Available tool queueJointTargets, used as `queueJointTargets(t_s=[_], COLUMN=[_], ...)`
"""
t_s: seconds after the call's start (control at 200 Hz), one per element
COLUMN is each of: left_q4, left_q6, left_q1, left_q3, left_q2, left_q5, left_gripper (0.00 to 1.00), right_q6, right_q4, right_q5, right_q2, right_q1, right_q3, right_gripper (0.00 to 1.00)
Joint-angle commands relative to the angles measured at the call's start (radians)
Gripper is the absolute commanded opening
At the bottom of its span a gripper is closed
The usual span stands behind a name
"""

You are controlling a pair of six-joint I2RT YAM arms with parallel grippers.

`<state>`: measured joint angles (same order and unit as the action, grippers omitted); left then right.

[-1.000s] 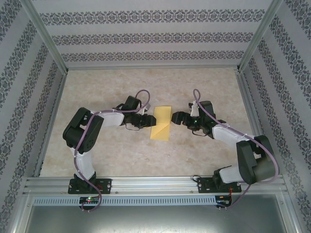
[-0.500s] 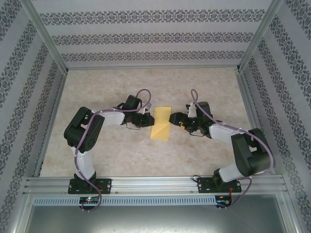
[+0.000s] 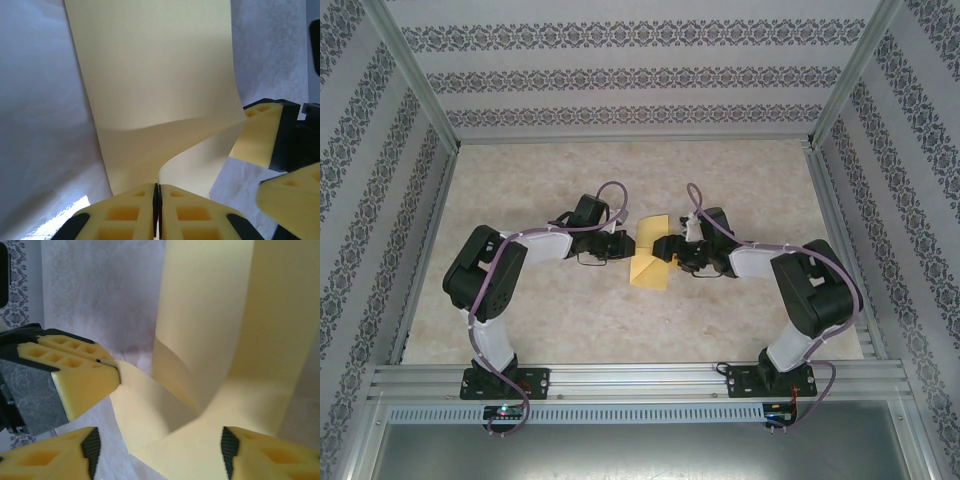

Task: Fold a paper plane with a square sheet of paper (fold left side to right side)
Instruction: Turn over the paper at the center of the table.

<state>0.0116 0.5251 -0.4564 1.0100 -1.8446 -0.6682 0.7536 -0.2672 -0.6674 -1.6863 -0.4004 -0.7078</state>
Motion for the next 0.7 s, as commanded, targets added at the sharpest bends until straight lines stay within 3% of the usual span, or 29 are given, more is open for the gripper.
queueJointTargets(t_s=[0.0, 0.175, 0.265, 0.345, 0.5, 0.694], left_q4=[-0.009, 0.006, 0.023, 0.045, 0.096, 0.173], left_q6=[-0.025, -0.020, -0.007, 0.010, 0.062, 0.155], left_q1=[0.010, 0.011, 0.021, 0.042, 0.092, 0.144], left_q3=[-0.016, -0.020, -0.031, -0.053, -0.125, -0.211], left_q2=[0.025, 0.037, 0.065, 0.112, 0.243, 0.447], left_q5=[0.015, 0.008, 0.001, -0.001, 0.001, -0.010], left_gripper=[0.13, 0.24, 0.33, 0.43, 0.67, 0.87], right_q6=[0.025, 0.035, 0.029, 0.019, -0.008, -0.036], right_q4=[-0.045, -0.056, -0.063, -0.066, -0.085, -0.127], right_q5=[-0.017, -0.024, -0.026, -0.031, -0.055, -0.166], right_q2=[-0.041, -0.077, -0.075, -0.063, 0.001, 0.145], right_q1=[-0.020, -0.030, -0.030, -0.022, 0.015, 0.105], right_q3=[-0.041, -0.064, -0.064, -0.060, -0.040, -0.029], right_gripper=[0.58, 0.35, 0.15, 0.05, 0.00, 0.00])
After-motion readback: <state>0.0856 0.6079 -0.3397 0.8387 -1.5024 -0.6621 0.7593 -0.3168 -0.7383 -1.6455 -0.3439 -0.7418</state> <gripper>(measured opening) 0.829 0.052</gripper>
